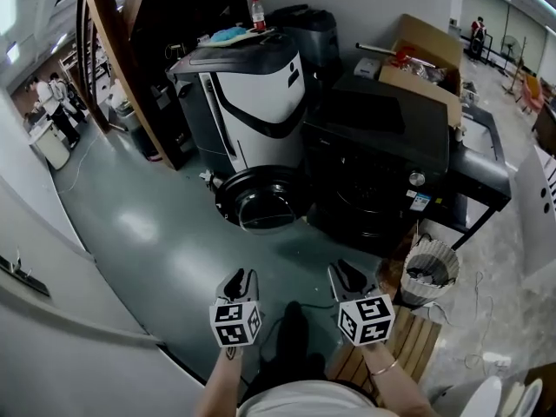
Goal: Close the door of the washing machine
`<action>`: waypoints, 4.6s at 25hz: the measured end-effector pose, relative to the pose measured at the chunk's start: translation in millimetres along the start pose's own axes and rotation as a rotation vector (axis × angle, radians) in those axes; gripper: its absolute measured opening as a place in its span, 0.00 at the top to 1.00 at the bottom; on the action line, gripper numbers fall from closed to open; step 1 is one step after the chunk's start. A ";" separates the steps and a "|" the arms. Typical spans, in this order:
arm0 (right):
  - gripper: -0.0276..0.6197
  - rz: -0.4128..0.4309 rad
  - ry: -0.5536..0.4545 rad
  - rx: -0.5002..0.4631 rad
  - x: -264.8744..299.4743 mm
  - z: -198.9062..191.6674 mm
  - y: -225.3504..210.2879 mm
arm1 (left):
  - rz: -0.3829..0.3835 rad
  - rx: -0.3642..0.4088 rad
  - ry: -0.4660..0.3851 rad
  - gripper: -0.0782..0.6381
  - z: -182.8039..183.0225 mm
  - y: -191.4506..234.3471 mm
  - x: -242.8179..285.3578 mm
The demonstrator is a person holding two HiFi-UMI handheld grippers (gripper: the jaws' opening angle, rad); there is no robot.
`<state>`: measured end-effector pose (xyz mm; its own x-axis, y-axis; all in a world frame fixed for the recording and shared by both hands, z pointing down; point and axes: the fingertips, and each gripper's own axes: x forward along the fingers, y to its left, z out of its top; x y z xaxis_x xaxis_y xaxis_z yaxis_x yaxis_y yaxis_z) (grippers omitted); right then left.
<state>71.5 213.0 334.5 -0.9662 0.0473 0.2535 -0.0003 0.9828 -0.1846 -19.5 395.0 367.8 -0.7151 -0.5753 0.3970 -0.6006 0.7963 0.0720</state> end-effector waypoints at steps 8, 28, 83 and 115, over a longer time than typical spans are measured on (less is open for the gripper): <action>0.76 0.014 0.039 0.015 99.6 13.5 -25.0 | 0.017 -0.021 0.013 0.62 22.9 53.2 87.7; 0.72 0.014 0.137 0.010 365.0 64.7 -75.7 | 0.013 -0.063 0.101 0.49 95.8 195.3 335.9; 0.73 0.098 0.291 0.042 480.4 39.0 -172.7 | -0.373 0.836 0.843 0.60 10.4 165.2 524.3; 0.74 -0.241 0.261 0.192 270.3 -34.4 -160.8 | -0.384 0.555 0.935 0.62 -53.7 1.1 407.0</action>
<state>-180.7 73.8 465.3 -0.8344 -0.1126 0.5396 -0.2913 0.9211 -0.2583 -292.0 171.8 578.6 -0.0459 -0.2143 0.9757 -0.9618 0.2734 0.0148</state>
